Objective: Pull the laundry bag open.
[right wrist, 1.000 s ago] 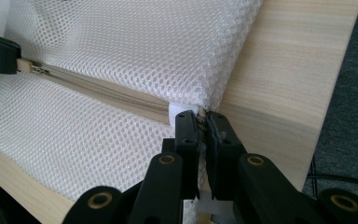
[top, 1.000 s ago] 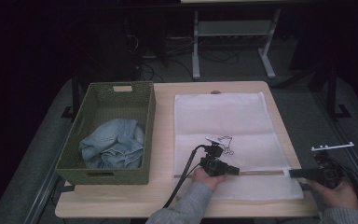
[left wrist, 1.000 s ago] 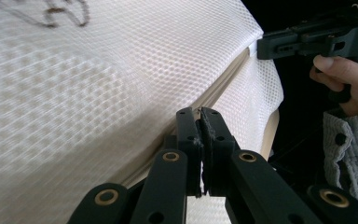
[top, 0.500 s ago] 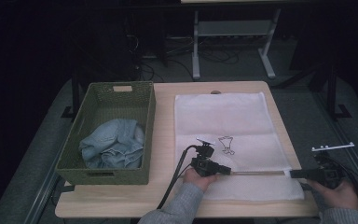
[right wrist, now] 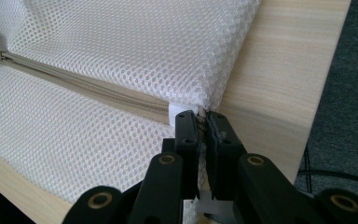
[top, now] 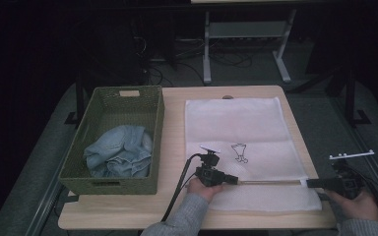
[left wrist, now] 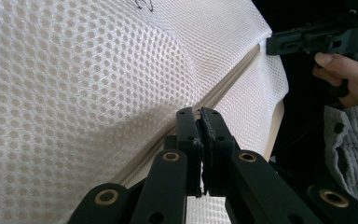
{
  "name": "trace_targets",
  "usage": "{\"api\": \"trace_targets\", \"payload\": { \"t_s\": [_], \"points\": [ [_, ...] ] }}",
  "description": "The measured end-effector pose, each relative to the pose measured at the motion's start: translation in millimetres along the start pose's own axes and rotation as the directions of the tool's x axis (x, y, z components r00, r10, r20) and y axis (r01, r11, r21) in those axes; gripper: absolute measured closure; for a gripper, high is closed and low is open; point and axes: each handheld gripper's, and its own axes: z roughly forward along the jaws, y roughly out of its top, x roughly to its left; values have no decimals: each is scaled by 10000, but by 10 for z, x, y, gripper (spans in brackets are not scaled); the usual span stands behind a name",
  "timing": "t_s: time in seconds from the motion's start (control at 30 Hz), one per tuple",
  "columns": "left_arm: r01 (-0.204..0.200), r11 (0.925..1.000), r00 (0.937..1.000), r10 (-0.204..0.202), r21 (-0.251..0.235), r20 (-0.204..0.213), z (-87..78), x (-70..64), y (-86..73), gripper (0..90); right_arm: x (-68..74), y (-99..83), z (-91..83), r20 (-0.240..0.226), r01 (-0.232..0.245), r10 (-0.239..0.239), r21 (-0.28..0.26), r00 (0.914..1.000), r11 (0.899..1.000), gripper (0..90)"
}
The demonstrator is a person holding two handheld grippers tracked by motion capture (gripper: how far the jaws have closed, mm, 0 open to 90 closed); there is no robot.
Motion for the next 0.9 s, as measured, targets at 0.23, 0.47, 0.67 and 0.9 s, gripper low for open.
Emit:
{"api": "trace_targets", "payload": {
  "t_s": [0.23, 0.47, 0.67, 0.9],
  "points": [
    [-4, 10000, 10000, 4, -36, 9, -72, 25, -14, 875, 13, 2, -9, 108, 35, -35, -7, 9999, 10000, 833],
    [1, 10000, 10000, -1, -44, -93, -151, 46, -30, 875, 17, 11, -5, 194, 64, -65, 42, 9998, 10000, 834],
    [-9, 10000, 9999, 8, -80, -158, -232, 56, -39, 875, 18, 16, -14, 260, 63, -64, 28, 9996, 10000, 834],
    [18, 9999, 9999, -20, -122, -157, -309, 65, -72, 875, 26, 23, -9, 286, 95, -97, 84, 9995, 9999, 833]
  ]
}}
